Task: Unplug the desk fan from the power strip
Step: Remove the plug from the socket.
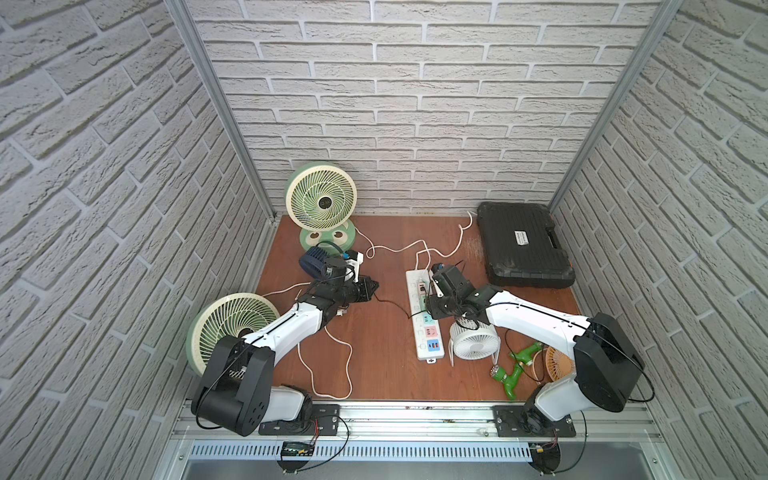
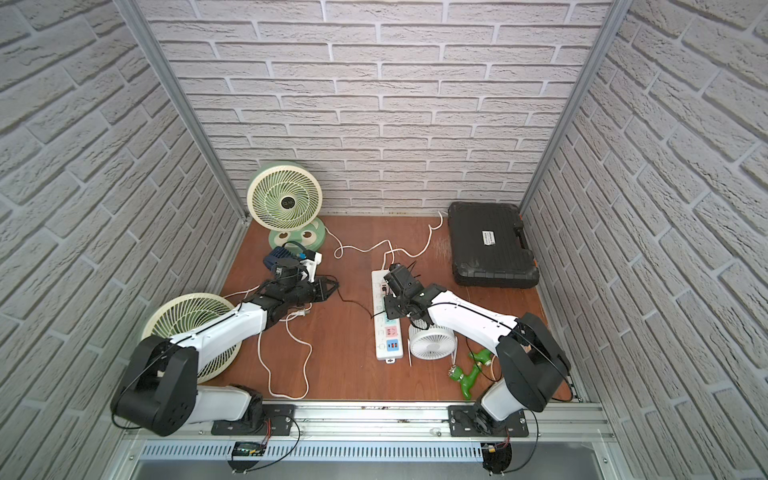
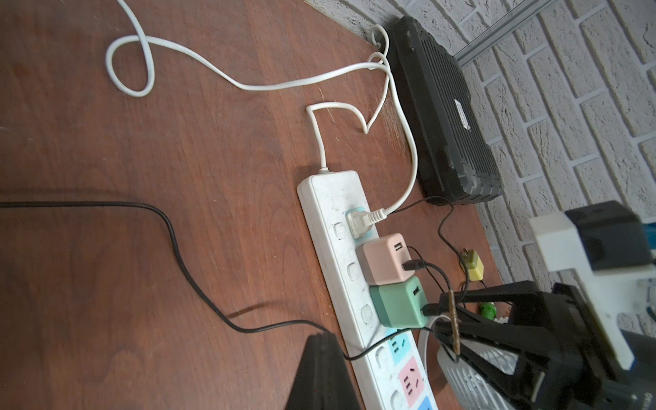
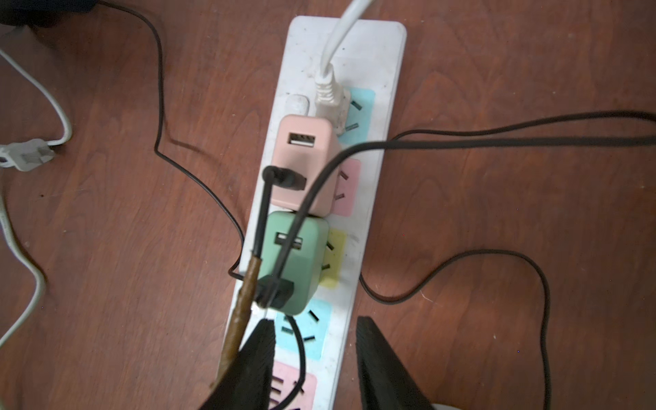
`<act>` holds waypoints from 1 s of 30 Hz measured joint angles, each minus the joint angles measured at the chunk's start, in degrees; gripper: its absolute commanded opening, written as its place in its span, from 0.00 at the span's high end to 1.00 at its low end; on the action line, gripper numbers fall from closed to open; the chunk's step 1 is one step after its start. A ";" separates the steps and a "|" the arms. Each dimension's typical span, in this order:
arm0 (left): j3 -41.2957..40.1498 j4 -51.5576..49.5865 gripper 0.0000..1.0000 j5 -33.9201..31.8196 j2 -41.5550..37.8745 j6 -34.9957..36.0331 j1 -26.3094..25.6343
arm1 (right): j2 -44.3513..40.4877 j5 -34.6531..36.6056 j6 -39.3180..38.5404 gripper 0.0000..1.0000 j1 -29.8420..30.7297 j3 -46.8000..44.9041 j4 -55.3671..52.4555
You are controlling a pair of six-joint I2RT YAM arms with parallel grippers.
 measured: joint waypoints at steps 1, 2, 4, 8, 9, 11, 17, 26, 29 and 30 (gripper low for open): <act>0.00 0.07 1.00 0.11 0.20 -0.07 -0.11 | 0.26 -0.42 -0.02 0.50 0.09 0.00 0.46; 0.00 0.11 1.00 0.13 0.39 -0.11 -0.22 | 0.59 -0.66 -0.02 0.49 0.20 0.00 0.90; 0.00 0.42 1.00 0.17 0.81 -0.13 -0.46 | 1.33 -1.07 0.00 0.46 0.44 0.00 1.49; 0.02 1.14 1.00 0.24 1.64 -0.55 -1.09 | 2.95 -0.92 0.28 0.44 0.98 0.00 3.15; 0.02 1.31 1.00 0.26 1.88 -0.72 -1.27 | 3.34 -0.57 0.46 0.44 1.11 0.00 3.52; 0.04 1.62 1.00 0.28 2.36 -0.96 -1.68 | 4.24 0.83 0.79 0.44 1.55 0.00 4.22; 0.04 3.15 1.00 0.35 4.33 -1.49 -3.56 | 6.01 6.62 2.93 0.46 3.61 0.04 5.88; 0.13 6.14 1.00 0.98 8.09 -3.08 -5.31 | 8.52 13.03 6.58 0.60 6.03 0.33 8.59; 0.66 6.99 1.00 1.62 9.53 -3.72 -6.10 | 9.38 15.17 7.37 0.67 6.91 0.92 8.48; 0.92 7.41 1.00 1.79 10.01 -3.93 -6.43 | 9.62 15.72 7.74 0.69 7.10 1.07 8.44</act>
